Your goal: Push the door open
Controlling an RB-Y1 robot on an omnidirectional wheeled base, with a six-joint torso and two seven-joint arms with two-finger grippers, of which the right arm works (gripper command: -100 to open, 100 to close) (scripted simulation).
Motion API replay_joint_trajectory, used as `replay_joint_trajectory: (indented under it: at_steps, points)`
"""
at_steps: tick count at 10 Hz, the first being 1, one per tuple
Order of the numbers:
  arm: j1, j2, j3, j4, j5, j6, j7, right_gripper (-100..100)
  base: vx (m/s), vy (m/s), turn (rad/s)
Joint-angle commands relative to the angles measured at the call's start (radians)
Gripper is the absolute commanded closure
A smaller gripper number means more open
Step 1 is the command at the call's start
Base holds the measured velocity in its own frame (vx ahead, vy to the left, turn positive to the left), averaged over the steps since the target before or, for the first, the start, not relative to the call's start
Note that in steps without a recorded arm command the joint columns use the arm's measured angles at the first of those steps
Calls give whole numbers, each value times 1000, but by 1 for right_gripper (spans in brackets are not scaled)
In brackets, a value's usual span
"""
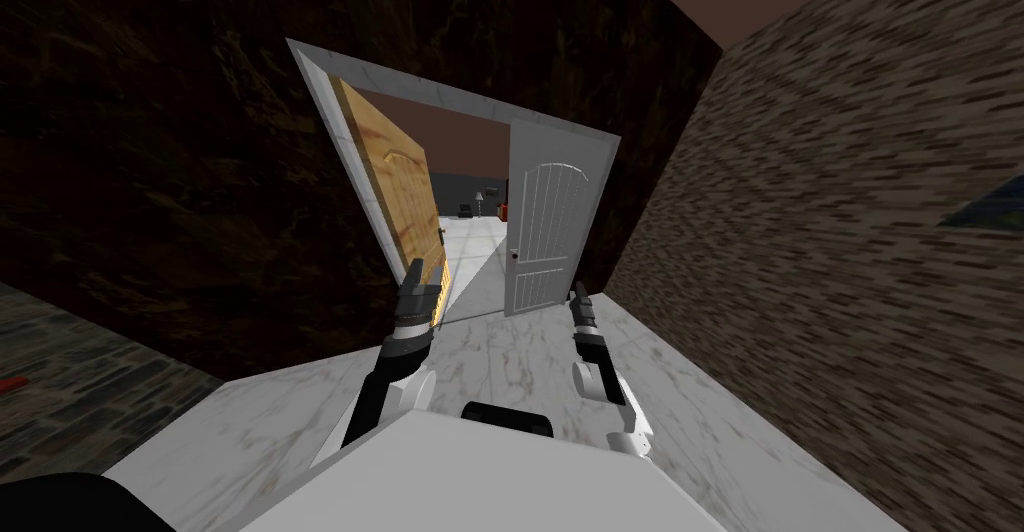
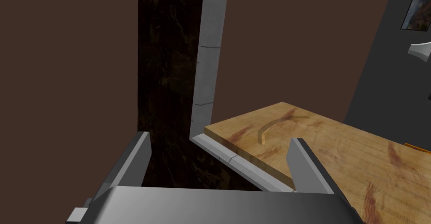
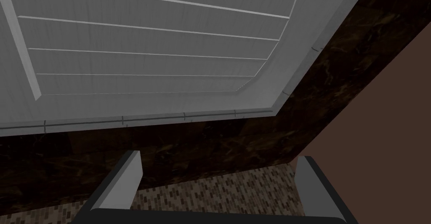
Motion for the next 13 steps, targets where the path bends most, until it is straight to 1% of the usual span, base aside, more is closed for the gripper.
replay_joint_trajectory:
  at_steps: [1,2,3,4,6,7,8,9,10,11,12,13]
  points:
    - [-38,3,-1,50,1,-10,-3,-100,46,-8,59]
    - [-38,3,-1,73,1,-10,-3,-100,48,-7,42]
    - [-69,3,-3,109,1,-11,-8,-100,53,3,72]
    - [-69,3,-3,123,1,-11,-8,-100,45,-1,37]
    - [-132,4,-8,198,0,-15,-17,-100,70,0,92]
    - [-132,4,-8,224,0,-15,-17,-100,68,-9,40]
    - [-132,4,-8,224,0,-15,-17,-100,28,-7,-12]
    - [-164,5,-10,259,0,-17,-22,-100,32,-6,80]
    - [-164,5,-10,275,0,-17,-22,-100,35,-7,39]
    - [-195,6,-12,305,-1,-19,-26,-100,45,-2,56]
    - [-195,6,-12,326,-1,-19,-26,-100,44,-3,44]
    - [-227,8,-14,356,-1,-21,-31,-100,64,-5,69]
